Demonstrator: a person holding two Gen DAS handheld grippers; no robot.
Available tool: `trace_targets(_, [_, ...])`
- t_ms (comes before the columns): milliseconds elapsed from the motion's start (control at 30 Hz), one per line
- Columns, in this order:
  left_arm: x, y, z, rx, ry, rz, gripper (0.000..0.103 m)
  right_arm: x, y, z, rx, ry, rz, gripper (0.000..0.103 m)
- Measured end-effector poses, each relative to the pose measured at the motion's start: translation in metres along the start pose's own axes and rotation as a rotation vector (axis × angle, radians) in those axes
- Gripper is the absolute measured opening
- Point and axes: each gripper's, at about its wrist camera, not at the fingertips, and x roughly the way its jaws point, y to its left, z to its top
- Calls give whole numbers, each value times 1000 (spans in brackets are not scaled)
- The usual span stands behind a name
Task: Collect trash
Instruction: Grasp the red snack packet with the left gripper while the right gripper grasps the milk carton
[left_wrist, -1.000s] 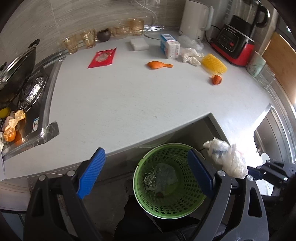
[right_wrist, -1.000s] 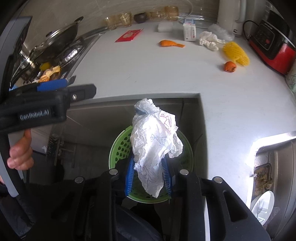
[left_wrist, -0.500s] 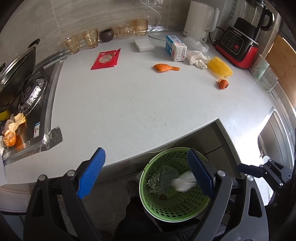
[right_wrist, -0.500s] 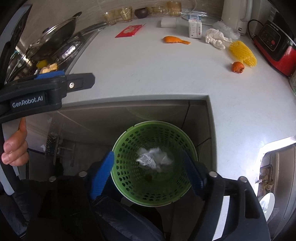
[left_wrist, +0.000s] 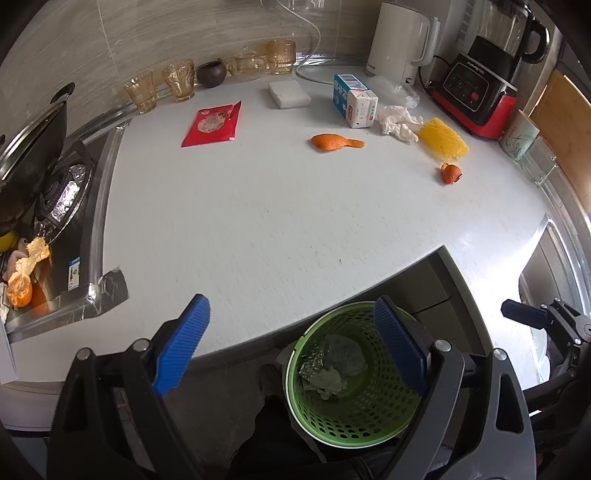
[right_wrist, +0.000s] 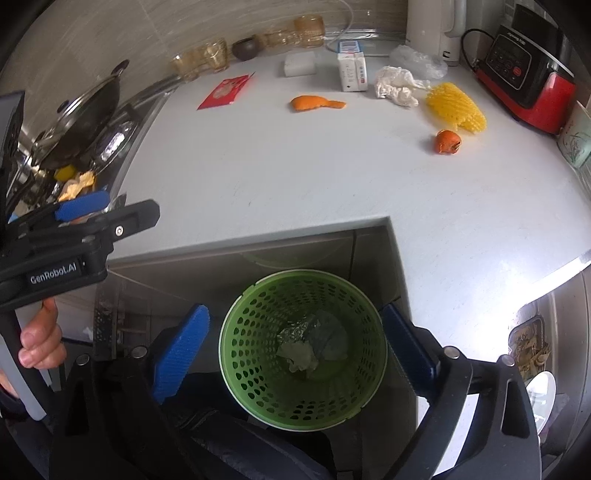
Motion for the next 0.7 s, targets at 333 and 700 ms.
trace_targets(333, [10, 8, 11, 11, 10, -10, 90, 7, 1, 16, 21, 1, -16, 98])
trace_targets(700, [44, 54, 68, 17, -18, 4, 95, 17, 5, 79, 108, -60, -42, 101])
